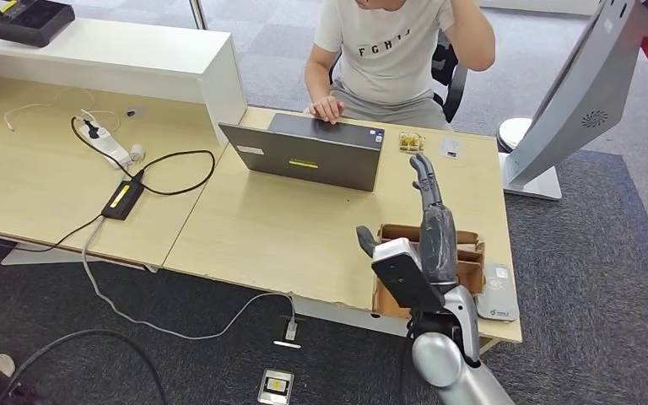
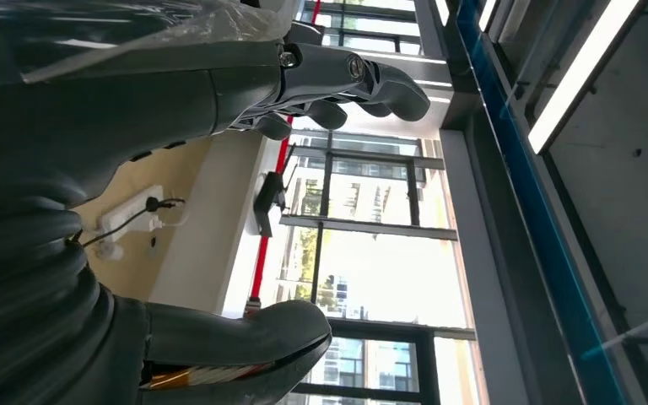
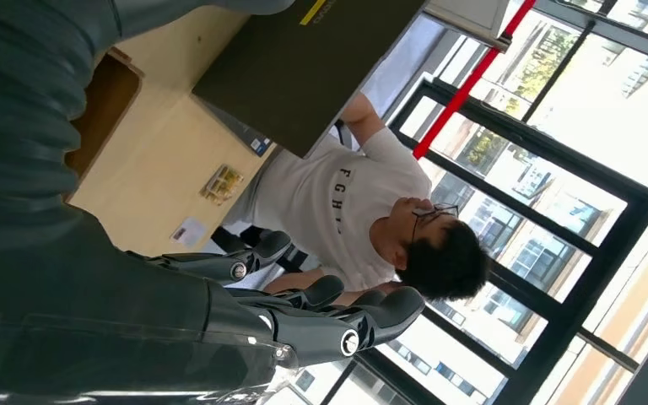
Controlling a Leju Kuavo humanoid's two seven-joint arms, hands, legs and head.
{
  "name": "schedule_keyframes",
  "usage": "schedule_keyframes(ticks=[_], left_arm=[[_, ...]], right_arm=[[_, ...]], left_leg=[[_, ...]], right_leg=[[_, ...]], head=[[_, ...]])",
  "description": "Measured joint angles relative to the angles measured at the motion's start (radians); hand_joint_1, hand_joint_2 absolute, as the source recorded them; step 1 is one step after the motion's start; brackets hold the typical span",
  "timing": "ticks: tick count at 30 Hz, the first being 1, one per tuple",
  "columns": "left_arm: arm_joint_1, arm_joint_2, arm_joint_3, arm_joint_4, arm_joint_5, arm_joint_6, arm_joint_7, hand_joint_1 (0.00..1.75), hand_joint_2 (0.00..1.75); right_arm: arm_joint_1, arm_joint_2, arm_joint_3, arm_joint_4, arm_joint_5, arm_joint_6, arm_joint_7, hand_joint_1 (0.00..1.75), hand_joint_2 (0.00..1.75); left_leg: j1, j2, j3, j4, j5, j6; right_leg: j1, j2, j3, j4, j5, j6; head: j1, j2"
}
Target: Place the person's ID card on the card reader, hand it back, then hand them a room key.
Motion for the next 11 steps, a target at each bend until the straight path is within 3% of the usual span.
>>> schedule_keyframes(ticks=[5, 11], left_arm=[[0.024, -0.047, -0.007, -0.001, -0.073, 0.0, -0.006, 0.07, 1.75], [0.038, -0.052, -0.003, 0.01, -0.032, 0.0, -0.011, 0.07, 1.75]], right_arm=[[0.077, -0.031, 0.001, -0.081, -0.035, -0.094, 0.011, 0.0, 1.75], [0.168, -0.085, -0.021, -0.172, -0.006, -0.139, 0.051, 0.0, 1.75]], left_leg=[[-0.001, 0.0, 0.0, 0.0, 0.0, 0.0], [-0.001, 0.0, 0.001, 0.0, -0.001, 0.0]], right_leg=[[0.0, 0.0, 0.0, 0.0, 0.0, 0.0], [-0.001, 0.0, 0.0, -0.001, 0.0, 0.0]], head=[[0.0, 0.0], [0.0, 0.0]])
